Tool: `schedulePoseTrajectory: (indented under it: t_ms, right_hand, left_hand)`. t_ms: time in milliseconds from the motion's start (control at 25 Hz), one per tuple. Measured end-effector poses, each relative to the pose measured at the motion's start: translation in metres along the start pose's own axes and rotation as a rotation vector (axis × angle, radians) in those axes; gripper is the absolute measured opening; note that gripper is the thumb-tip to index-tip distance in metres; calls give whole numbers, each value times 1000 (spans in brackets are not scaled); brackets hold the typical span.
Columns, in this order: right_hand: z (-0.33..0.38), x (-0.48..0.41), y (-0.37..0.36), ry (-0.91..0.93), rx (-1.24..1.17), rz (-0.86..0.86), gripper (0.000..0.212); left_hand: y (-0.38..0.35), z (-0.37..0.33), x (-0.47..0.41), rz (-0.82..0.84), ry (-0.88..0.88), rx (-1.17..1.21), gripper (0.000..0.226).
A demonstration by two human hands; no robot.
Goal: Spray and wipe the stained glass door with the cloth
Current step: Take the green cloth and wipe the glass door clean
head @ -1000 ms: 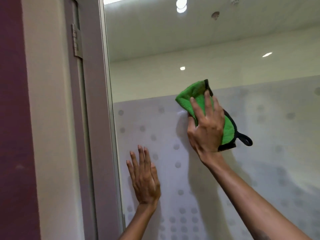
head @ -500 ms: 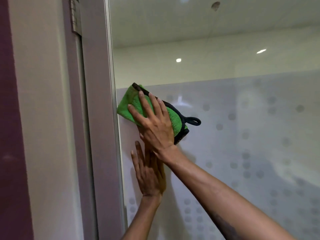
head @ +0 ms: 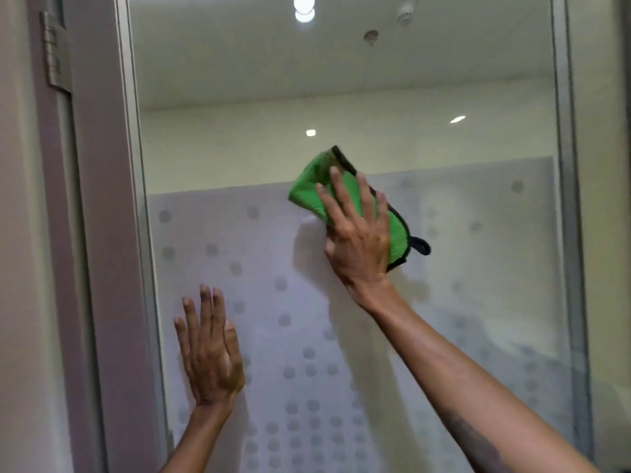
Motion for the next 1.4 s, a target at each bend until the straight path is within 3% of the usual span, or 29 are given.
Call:
schedulePoseTrajectory:
  t_ms: [160,360,480,640,760,1000,1200,1400]
  right_hand:
    - [-111,36,24,-122,57,-25,80]
    - [-226,89,49,-345,63,-33,64]
    - [-247,103,55,-498,-28,-98,54]
    - [-224,92,49,-672,-131,-208,50]
    - [-172,68,36,-568,-140,-172,53]
    - [-14,7,5,-254,-201,-63,68]
    - [96,-35,-12,-33,-229,-14,60]
    - [198,-40,-33,377,-281,157,61]
  left_hand:
    - [-1,0,1,-4,4,10,55]
    - [-2,-1,2,-17,7,7,55]
    - [-3,1,1,-6,32,4,57]
    - [-3,-1,4,-17,84,12,59]
    - [0,1,5,-47,161,8,62]
    - [0,-1,5,-10,117,30,62]
    - [1,1,1,-3,119,44,60]
    - [3,14,0,-41,200,45,61]
Point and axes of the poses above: each hand's wrist, its own x-axis away from the middle knuckle, its own y-axis out of the back of the hand, z = x × y, the point moved 9 cm from there along -x, towards the middle knuckle, and after that the axes turned 13 degrees about y, right-handed, at the moved point
